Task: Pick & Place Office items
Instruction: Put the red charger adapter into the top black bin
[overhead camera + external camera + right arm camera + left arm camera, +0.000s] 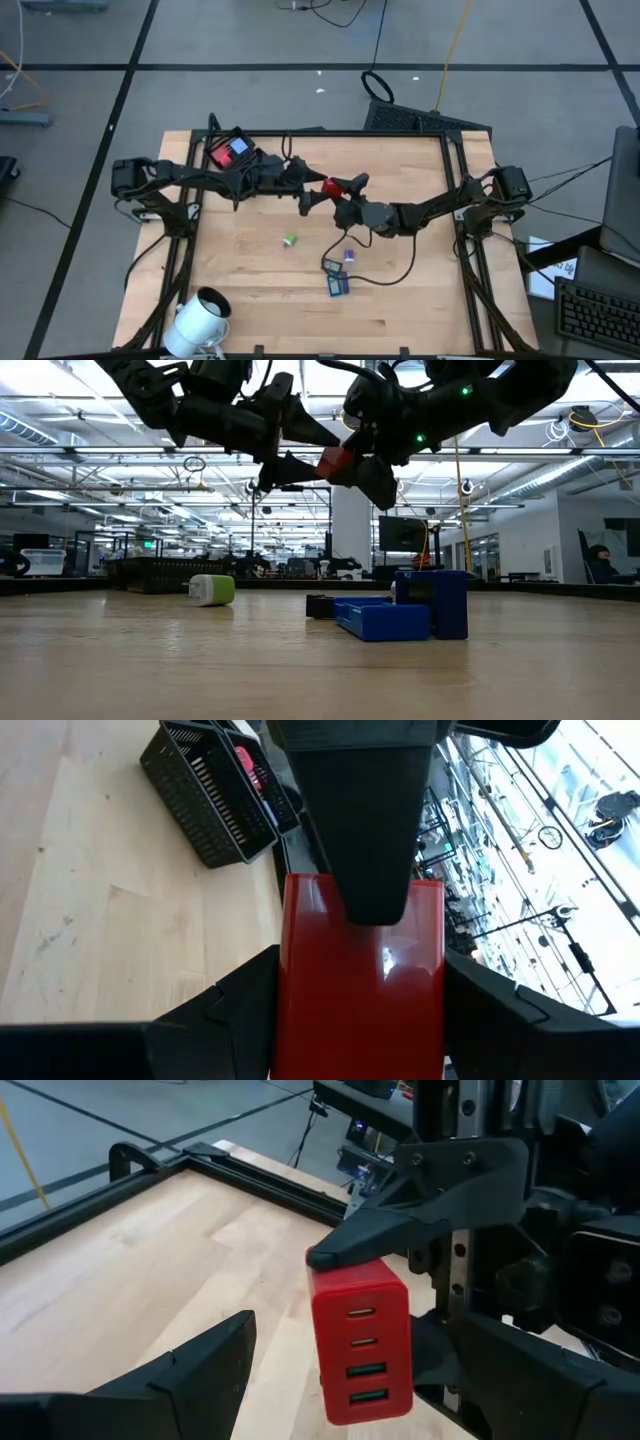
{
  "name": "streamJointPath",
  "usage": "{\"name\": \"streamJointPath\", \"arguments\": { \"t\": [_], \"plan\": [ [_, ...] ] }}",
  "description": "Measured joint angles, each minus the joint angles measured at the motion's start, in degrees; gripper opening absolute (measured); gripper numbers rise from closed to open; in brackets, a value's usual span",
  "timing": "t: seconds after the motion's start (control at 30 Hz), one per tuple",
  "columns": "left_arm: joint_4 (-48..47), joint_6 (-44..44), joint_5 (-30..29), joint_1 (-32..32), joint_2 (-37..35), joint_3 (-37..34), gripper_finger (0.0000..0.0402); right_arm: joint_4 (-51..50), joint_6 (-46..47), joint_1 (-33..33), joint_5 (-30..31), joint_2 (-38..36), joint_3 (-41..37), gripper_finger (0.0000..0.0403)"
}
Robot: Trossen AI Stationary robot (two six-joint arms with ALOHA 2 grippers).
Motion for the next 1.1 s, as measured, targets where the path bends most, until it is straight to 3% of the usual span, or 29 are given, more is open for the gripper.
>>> {"name": "streamJointPath", "arguments": {
  "t": [0.17,0.53,0.67,0.83,1.1],
  "plan": [
    [0.0,0.5,-1.3,-0.1,0.0,0.0,0.0305,1.5,-0.2,0.0,-0.1,0.0,0.0,0.0212],
    [0.3,0.0,-0.3,-0.1,0.0,0.0,0.0125,1.5,0.3,-0.1,-2.7,0.0,0.0,0.0213],
    [0.4,0.2,1.4,0.1,0.0,0.0,0.0120,1.4,7.8,0.0,-2.7,0.0,-0.1,0.0218],
    [0.7,3.2,1.4,1.2,-0.1,0.0,0.0120,1.4,17.3,-0.1,-3.8,-0.2,0.0,0.0255],
    [0.6,2.5,0.4,3.3,-0.1,-0.1,0.0120,-10.0,29.5,-1.5,-6.3,-6.0,0.0,0.0297]
  ]
}}
